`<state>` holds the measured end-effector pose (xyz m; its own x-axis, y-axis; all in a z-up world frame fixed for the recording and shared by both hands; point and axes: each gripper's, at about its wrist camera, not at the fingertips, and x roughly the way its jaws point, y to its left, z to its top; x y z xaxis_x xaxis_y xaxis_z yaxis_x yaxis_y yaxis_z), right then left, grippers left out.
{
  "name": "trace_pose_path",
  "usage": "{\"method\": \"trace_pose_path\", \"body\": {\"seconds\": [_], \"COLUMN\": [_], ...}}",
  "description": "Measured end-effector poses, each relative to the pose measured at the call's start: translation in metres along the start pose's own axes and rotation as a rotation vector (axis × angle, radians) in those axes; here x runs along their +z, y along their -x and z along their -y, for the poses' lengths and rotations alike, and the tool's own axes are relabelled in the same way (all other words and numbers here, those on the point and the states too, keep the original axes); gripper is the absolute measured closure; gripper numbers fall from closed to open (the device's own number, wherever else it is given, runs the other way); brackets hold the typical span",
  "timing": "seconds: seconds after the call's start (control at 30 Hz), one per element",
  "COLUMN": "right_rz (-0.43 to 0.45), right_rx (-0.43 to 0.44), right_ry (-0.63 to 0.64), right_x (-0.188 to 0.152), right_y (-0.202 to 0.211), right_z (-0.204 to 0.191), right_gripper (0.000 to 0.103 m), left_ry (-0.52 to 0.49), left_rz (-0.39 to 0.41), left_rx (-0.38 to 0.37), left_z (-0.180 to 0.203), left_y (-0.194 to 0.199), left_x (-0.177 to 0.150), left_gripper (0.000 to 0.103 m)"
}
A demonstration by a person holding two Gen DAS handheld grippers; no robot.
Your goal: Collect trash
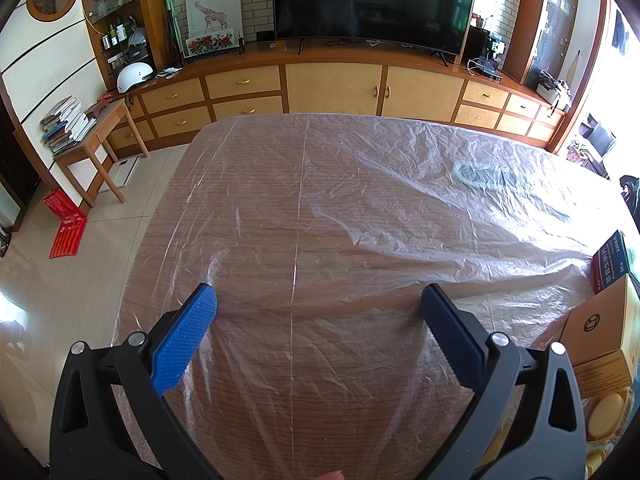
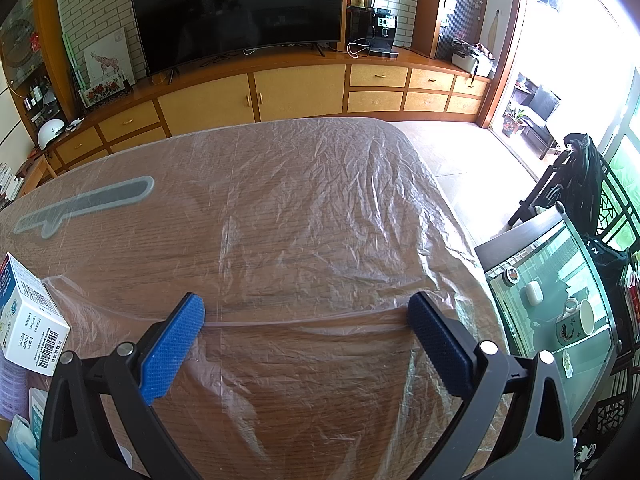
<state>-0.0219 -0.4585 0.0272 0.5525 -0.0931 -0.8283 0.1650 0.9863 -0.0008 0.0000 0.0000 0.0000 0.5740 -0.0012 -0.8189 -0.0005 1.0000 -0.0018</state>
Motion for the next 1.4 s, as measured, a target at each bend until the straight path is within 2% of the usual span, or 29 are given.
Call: {"method": "trace_pose_path", "body": {"seconds": [1.03, 1.13, 1.17, 1.23, 1.37, 1.4], "right_rz": [0.003, -0.031, -0.04, 0.003, 0.104, 0.12], "right_rx": [-0.001, -0.008, -0.008, 0.003, 0.026, 0.036], "right_ry": [0.005, -0.006, -0.021, -0.034, -0.006, 0.016], "right_x": [-0.004, -0.004, -0.003, -0.002, -0.005, -0.011], "right_y": [-0.007, -0.009, -0.004, 0.011, 0.064, 0.08], "right_z": [-0.004, -0.001, 0.002, 0.005, 0.001, -0.003], "right_gripper": [0.004, 0.004, 0.004, 0.004, 0.004, 0.004], "left_ry": [0.0, -0.005, -0.001, 0.03, 0.051, 0.042], "left_rz": [0.0, -0.007, -0.023, -0.017, 0.093, 0.099], "left_rx": [0.0, -0.003, -0.003, -0.016, -0.045, -0.047], "left_z": [0.0, -0.001, -0.002, -0.008, -0.021, -0.021], "left_y": [0.0, 0.0, -0.001, 0.007, 0.051, 0.059], "left_x": [0.0, 0.001, 0.003, 0.006, 0.025, 0.026], "left_gripper": [0.001, 0.001, 0.002, 0.002, 0.002, 0.002]}}
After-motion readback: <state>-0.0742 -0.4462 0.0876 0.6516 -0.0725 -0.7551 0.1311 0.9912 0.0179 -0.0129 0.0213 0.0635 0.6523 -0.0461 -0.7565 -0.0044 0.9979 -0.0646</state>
